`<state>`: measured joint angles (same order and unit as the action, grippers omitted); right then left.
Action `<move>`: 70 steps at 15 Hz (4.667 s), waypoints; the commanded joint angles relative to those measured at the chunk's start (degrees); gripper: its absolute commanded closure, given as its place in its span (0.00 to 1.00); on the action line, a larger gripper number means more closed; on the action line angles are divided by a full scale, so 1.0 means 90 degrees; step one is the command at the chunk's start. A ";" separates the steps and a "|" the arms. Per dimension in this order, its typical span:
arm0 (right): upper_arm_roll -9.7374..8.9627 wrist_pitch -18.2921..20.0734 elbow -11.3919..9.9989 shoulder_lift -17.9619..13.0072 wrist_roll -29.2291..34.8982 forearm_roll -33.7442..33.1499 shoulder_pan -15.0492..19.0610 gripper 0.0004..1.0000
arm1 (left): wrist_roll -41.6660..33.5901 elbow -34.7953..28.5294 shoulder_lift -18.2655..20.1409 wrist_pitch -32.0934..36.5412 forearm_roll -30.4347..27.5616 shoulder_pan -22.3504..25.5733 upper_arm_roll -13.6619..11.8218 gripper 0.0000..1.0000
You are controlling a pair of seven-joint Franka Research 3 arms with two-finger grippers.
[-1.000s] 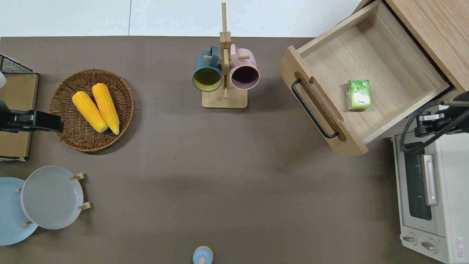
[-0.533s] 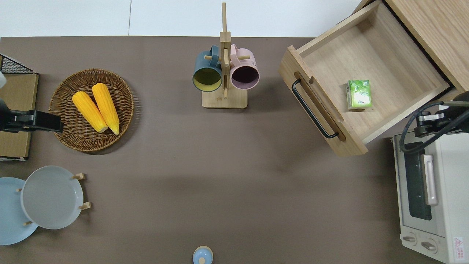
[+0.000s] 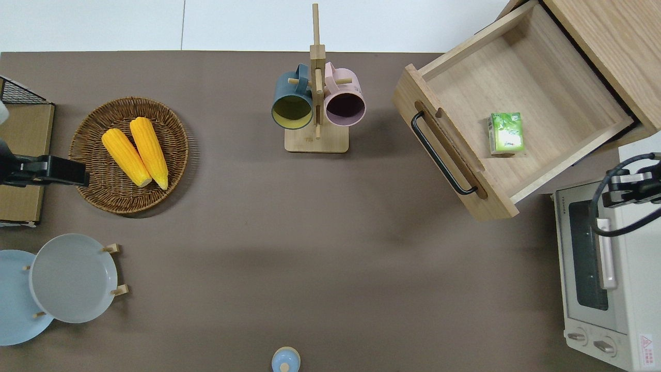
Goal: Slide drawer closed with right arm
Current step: 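Move the right gripper up to the open drawer's front edge, then push the drawer front with the right gripper away from the robot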
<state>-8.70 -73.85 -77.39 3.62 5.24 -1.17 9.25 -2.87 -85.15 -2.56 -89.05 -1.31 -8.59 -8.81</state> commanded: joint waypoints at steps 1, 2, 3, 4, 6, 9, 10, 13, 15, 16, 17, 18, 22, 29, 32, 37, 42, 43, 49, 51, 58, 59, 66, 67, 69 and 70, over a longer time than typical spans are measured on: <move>-0.0117 0.0149 0.0044 -0.0070 0.0392 0.0003 -0.0032 1.00 | -0.0052 0.0125 -0.0077 -0.0008 0.0087 -0.0110 -0.0106 0.00; -0.0204 0.0139 0.0044 -0.0070 0.0646 -0.0006 -0.0061 1.00 | -0.0052 0.0125 -0.0077 -0.0008 0.0096 -0.0110 -0.0106 0.00; -0.0321 0.0139 0.0044 -0.0070 0.0909 -0.0016 -0.0148 1.00 | -0.0052 0.0125 -0.0077 -0.0008 0.0087 -0.0110 -0.0106 0.00; -0.0361 0.0139 0.0044 -0.0080 0.1318 -0.0007 -0.0294 1.00 | -0.0052 0.0125 -0.0077 -0.0008 0.0087 -0.0110 -0.0106 0.00; -0.0381 0.0091 0.0044 -0.0070 0.1827 -0.0007 -0.0607 1.00 | -0.0052 0.0125 -0.0077 -0.0008 0.0087 -0.0110 -0.0106 0.00; -0.0401 0.0051 0.0044 -0.0051 0.2754 -0.0007 -0.1095 1.00 | -0.0052 0.0125 -0.0077 -0.0008 0.0096 -0.0110 -0.0106 0.00; -0.0401 0.0022 0.0034 -0.0041 0.3038 -0.0016 -0.1261 1.00 | -0.0052 0.0125 -0.0077 -0.0008 0.0087 -0.0110 -0.0106 0.00; -0.0391 -0.0279 0.0034 0.0017 0.3829 -0.0007 -0.1740 1.00 | -0.0052 0.0125 -0.0077 -0.0008 0.0087 -0.0110 -0.0106 0.00; -0.0381 -0.0495 0.0034 0.0134 0.4386 -0.0007 -0.2052 1.00 | -0.0052 0.0125 -0.0077 -0.0008 0.0087 -0.0110 -0.0106 0.00; -0.0381 -0.0612 0.0034 0.0173 0.4601 -0.0007 -0.2150 1.00 | -0.0052 0.0125 -0.0077 -0.0008 0.0087 -0.0110 -0.0106 0.00; -0.0381 -0.0768 0.0025 0.0242 0.4777 -0.0007 -0.2257 1.00 | -0.0052 0.0125 -0.0077 -0.0008 0.0087 -0.0110 -0.0106 0.00; -0.0371 -0.0905 0.0025 0.0349 0.4972 -0.0007 -0.2375 1.00 | -0.0052 0.0125 -0.0077 -0.0008 0.0096 -0.0110 -0.0106 0.00; -0.0371 -0.1442 0.0025 0.0759 0.5812 -0.0016 -0.2629 1.00 | -0.0052 0.0125 -0.0077 -0.0008 0.0087 -0.0110 -0.0106 0.00; -0.0322 -0.1922 -0.0024 0.1374 0.6917 -0.0016 -0.2825 1.00 | -0.0052 0.0125 -0.0077 -0.0008 0.0096 -0.0110 -0.0106 0.00; -0.0303 -0.1980 -0.0024 0.1618 0.7521 -0.0065 -0.2893 1.00 | -0.0052 0.0125 -0.0077 -0.0008 0.0087 -0.0110 -0.0106 0.00; -0.0225 -0.2117 -0.0034 0.1931 0.8128 -0.0065 -0.2874 1.00 | -0.0052 0.0125 -0.0077 -0.0008 0.0087 -0.0110 -0.0106 0.00; -0.0039 -0.2371 -0.0034 0.2078 0.8100 -0.0055 -0.2786 1.00 | -0.0052 0.0125 -0.0077 -0.0008 0.0087 -0.0110 -0.0106 0.00; 0.0009 -0.2438 -0.0034 0.2097 0.8090 -0.0046 -0.2767 1.00 | -0.0052 0.0125 -0.0077 -0.0008 0.0096 -0.0110 -0.0106 0.00; 0.0233 -0.2908 -0.0024 0.2283 0.7944 -0.0065 -0.2756 1.00 | -0.0052 0.0125 -0.0077 -0.0008 0.0087 -0.0110 -0.0106 0.00; 0.0283 -0.3043 -0.0024 0.2293 0.7778 -0.0055 -0.2727 1.00 | -0.0052 0.0125 -0.0077 -0.0008 0.0087 -0.0110 -0.0106 0.00; 0.0342 -0.3269 -0.0024 0.2352 0.7250 -0.0007 -0.2416 1.00 | -0.0052 0.0125 -0.0077 -0.0008 0.0087 -0.0110 -0.0106 0.00; 0.0342 -0.3269 -0.0024 0.2381 0.7182 -0.0007 -0.2366 1.00 | -0.0052 0.0125 -0.0077 -0.0008 0.0087 -0.0110 -0.0106 0.00; 0.0781 -0.3269 -0.0024 0.2439 0.6333 0.0003 -0.1957 1.00 | -0.0052 0.0125 -0.0077 -0.0008 0.0087 -0.0110 -0.0106 0.00; 0.0781 -0.3269 -0.0024 0.2439 0.6187 0.0003 -0.1869 1.00 | -0.0052 0.0125 -0.0077 -0.0008 0.0096 -0.0110 -0.0106 0.00; 0.0791 -0.3279 -0.0015 0.2430 0.5952 0.0003 -0.1703 1.00 | -0.0052 0.0125 -0.0077 -0.0008 0.0087 -0.0110 -0.0106 0.00; 0.0800 -0.3298 -0.0014 0.2439 0.5874 0.0042 -0.1654 1.00 | -0.0052 0.0125 -0.0077 -0.0008 0.0087 -0.0110 -0.0106 0.00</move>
<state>-1.34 -102.33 -77.79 25.31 61.97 -1.10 -7.89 -2.88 -85.15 -2.56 -89.05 -1.31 -8.59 -8.81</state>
